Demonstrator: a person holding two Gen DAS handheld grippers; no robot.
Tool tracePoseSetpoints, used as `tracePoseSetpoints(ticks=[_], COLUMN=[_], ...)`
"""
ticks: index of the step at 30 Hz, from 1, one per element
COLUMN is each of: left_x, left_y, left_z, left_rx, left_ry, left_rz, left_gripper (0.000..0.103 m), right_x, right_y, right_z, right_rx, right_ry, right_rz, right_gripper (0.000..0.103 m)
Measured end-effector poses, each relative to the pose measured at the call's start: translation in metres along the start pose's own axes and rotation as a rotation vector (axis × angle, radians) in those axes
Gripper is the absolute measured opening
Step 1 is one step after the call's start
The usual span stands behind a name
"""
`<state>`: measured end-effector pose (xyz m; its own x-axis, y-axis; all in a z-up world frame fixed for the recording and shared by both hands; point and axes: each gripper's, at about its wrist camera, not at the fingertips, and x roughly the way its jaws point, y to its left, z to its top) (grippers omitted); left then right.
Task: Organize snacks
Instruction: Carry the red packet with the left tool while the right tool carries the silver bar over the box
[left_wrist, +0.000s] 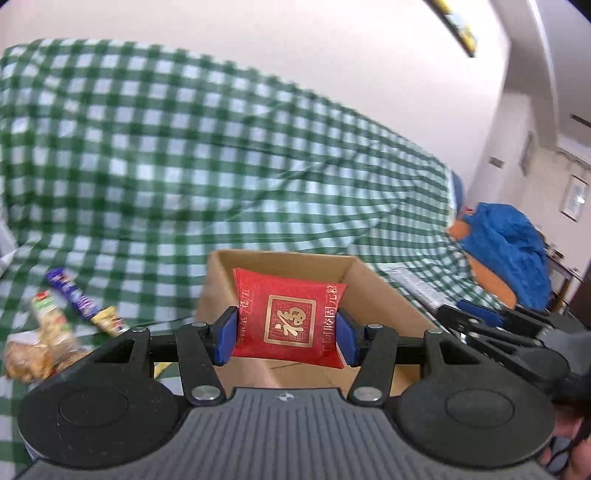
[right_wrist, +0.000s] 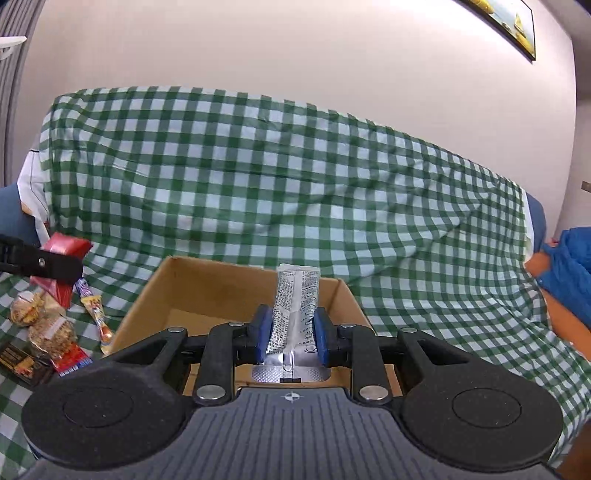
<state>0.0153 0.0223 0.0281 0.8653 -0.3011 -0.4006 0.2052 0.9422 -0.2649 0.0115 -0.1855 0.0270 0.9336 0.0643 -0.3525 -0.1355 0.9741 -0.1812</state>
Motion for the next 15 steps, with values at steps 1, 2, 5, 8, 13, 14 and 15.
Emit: tracePoseSetpoints(ticks=[1,2,5,8,13,14,15], left_x=[0.0,0.004,0.01,0.013,0.024,0.025,0.026], left_y=[-0.001,-0.004,-0.013,-0.022,-0.037,-0.039,-0.041], left_z=[-0.005,-0.009,-0.012,-0.014,-0.023,-0.024,-0.026], left_rx=[0.011,0.029,0.044,0.047,0.062,0.068,0.071], left_ry=[-0.005,0.0,0.001,-0.005,0.024,0.028,0.03], left_rz=[-0.009,-0.01,-0.028,-0.059,-0.088,-0.094,-0.1], left_gripper=[0.06,0.06,0.06,0.06,0.06,0.06,0.06], right_x=[0.001,0.002,0.006,0.005,0.01,0.01,0.01], right_y=[-0.001,-0.003,-0.007,-0.007,-0.007,-0.008,-0.009], right_z=[-0.001,-0.001,-0.004,-0.004,-0.004,-0.004,-0.004], right_rx=[-0.002,-0.004,-0.009,-0.014,-0.023,-0.023,-0.023], right_ry=[0.002,0.005,0.011,0.013,0.012,0.012,0.012], right_rz=[-0.005,-0.01,-0.026,-0.034,-0.042,-0.042,-0.04], right_gripper=[0.026,0.026,0.026,0.026,0.026,0.026,0.026])
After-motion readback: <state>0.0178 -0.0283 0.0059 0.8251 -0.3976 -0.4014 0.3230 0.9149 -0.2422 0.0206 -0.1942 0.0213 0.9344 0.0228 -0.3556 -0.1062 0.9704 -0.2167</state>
